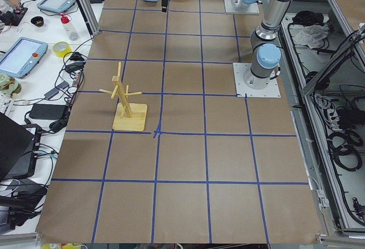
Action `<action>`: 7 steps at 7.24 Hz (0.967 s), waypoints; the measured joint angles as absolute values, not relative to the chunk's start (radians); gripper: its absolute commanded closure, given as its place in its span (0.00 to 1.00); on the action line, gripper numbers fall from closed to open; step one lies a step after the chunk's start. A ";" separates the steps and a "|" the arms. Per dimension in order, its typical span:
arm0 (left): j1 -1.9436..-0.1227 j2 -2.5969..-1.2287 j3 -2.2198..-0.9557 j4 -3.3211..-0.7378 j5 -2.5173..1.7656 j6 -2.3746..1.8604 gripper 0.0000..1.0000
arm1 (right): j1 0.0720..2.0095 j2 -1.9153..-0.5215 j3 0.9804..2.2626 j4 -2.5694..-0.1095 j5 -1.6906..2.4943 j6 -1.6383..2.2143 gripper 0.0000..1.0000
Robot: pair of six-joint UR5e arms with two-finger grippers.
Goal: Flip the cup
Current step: 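Lower the open right gripper over the upside-down light blue cup, then close the right gripper on the cup's base and lift it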
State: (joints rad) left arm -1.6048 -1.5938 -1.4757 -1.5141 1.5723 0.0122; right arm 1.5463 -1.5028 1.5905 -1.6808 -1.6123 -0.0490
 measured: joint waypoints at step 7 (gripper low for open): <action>-1.605 -1.592 -1.482 -1.514 1.572 0.012 0.00 | 1.495 -1.300 1.598 -1.971 -1.618 -0.067 0.00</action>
